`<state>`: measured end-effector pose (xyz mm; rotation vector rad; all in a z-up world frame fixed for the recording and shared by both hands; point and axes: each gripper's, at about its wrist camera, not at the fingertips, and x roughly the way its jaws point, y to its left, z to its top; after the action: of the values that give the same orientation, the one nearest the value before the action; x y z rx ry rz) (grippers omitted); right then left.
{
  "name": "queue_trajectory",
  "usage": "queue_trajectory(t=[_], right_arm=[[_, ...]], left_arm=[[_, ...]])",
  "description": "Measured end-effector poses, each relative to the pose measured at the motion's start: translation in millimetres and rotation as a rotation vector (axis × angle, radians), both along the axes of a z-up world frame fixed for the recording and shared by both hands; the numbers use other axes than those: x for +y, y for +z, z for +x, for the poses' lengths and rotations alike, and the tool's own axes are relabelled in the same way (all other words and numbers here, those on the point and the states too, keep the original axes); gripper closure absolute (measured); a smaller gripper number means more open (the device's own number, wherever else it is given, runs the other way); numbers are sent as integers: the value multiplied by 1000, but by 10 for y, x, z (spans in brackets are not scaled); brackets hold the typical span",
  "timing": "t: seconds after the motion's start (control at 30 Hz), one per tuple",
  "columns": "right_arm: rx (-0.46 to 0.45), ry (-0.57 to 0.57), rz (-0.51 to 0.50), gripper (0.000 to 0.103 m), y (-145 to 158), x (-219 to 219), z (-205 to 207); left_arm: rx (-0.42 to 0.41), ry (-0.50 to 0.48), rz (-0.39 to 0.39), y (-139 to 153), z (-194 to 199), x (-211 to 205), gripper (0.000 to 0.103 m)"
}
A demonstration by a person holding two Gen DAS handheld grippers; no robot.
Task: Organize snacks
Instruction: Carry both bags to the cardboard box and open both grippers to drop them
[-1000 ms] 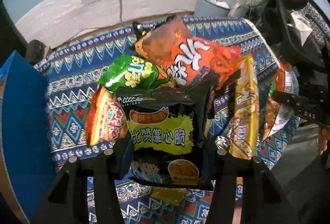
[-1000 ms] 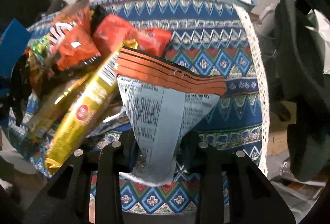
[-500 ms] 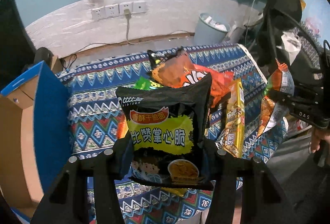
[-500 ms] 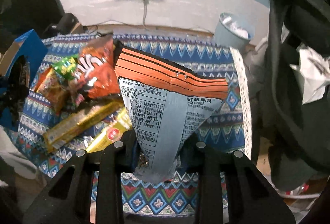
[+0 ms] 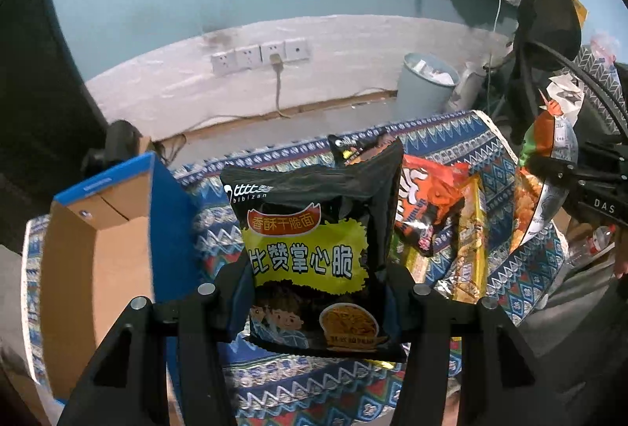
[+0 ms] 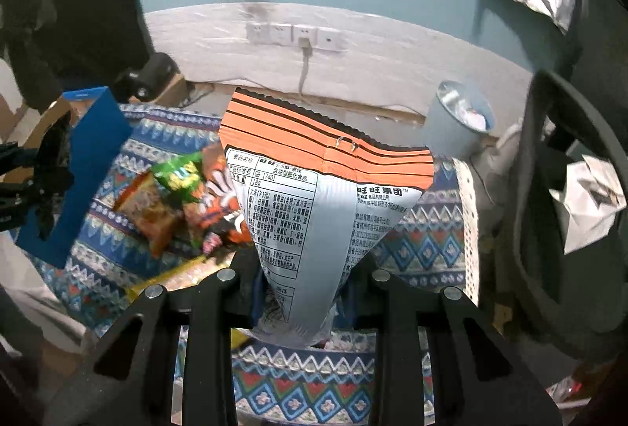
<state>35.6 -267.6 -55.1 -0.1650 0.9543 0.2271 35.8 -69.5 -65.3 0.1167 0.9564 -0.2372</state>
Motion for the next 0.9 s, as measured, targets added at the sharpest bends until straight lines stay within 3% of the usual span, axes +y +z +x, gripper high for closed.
queue_trajectory(t=[0.13, 0.9], right_arm=[[-19, 40, -1, 75, 86, 184, -1], [-42, 290, 27, 75, 401, 1632, 112]], left_arm=[[-35, 11, 37, 74, -38, 78, 49], [-97, 163, 47, 289, -229, 1076, 49]])
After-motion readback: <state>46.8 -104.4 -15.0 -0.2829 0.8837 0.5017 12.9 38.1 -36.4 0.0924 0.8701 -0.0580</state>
